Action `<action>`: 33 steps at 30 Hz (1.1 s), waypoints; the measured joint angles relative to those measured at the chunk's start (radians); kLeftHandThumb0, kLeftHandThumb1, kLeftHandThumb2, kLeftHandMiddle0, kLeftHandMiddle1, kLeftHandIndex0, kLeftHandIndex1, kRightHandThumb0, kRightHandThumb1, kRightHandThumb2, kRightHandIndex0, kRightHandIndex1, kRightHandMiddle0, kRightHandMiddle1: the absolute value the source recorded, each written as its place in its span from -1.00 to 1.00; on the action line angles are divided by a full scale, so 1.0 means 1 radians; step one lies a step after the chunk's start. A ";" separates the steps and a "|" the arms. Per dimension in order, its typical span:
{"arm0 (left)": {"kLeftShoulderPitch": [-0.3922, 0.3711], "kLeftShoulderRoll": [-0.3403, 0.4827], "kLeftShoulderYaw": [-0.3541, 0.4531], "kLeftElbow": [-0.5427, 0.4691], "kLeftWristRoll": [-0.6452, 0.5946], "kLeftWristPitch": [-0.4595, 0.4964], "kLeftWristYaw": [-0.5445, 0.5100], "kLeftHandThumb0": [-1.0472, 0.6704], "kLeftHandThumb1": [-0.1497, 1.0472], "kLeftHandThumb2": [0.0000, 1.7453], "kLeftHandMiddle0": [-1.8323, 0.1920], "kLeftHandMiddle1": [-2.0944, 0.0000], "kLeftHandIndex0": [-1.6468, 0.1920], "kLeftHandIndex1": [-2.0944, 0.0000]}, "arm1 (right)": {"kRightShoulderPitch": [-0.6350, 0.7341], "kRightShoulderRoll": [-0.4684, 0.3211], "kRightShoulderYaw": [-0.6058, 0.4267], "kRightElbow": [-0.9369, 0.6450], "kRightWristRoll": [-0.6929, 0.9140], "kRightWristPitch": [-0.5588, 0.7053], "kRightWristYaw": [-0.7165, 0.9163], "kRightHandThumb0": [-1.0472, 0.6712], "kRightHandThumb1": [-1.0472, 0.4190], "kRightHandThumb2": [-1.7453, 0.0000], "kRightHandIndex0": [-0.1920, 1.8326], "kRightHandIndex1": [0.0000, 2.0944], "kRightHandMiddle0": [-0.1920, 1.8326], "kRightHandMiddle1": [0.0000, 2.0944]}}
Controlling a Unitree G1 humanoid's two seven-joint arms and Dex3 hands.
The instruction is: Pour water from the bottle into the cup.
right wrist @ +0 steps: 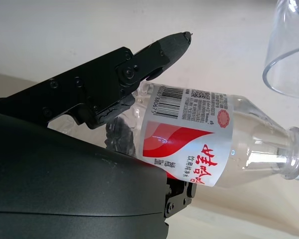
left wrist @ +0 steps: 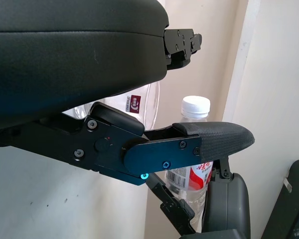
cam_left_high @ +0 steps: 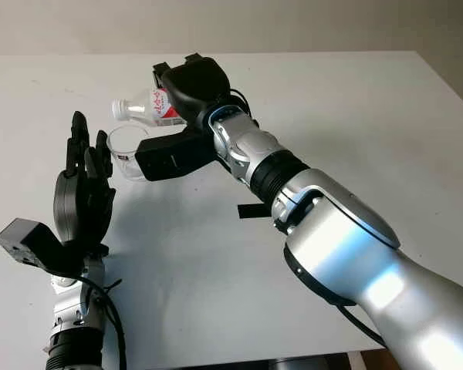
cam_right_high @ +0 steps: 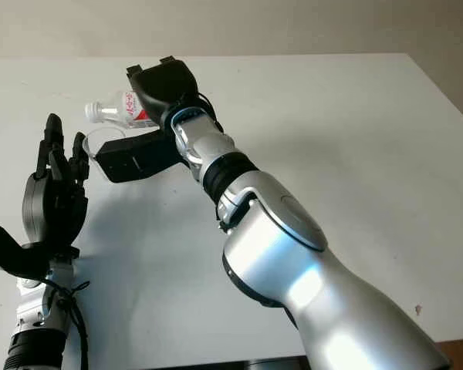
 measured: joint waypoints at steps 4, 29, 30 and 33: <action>0.001 -0.001 0.000 -0.002 0.000 0.000 0.000 -0.78 1.00 -0.33 0.85 1.00 0.87 1.00 | 0.000 -0.012 0.033 0.001 -0.035 -0.014 -0.007 -0.15 -0.90 0.94 -0.48 1.00 -0.68 0.25; 0.002 -0.002 0.000 -0.003 -0.001 -0.001 -0.005 -0.79 1.00 -0.34 0.87 1.00 0.88 1.00 | -0.001 -0.071 0.119 0.007 -0.118 -0.041 -0.060 -0.21 -0.86 0.94 -0.40 1.00 -0.53 -0.03; 0.002 -0.002 0.000 -0.003 -0.001 -0.001 -0.005 -0.78 1.00 -0.33 0.87 1.00 0.88 1.00 | -0.001 -0.071 0.119 0.007 -0.118 -0.043 -0.060 -0.21 -0.86 0.94 -0.40 1.00 -0.52 -0.03; 0.002 -0.002 0.000 -0.003 0.000 -0.001 -0.005 -0.79 1.00 -0.34 0.86 1.00 0.87 1.00 | -0.001 -0.071 0.120 0.007 -0.118 -0.050 -0.061 -0.20 -0.87 0.94 -0.38 1.00 -0.51 -0.12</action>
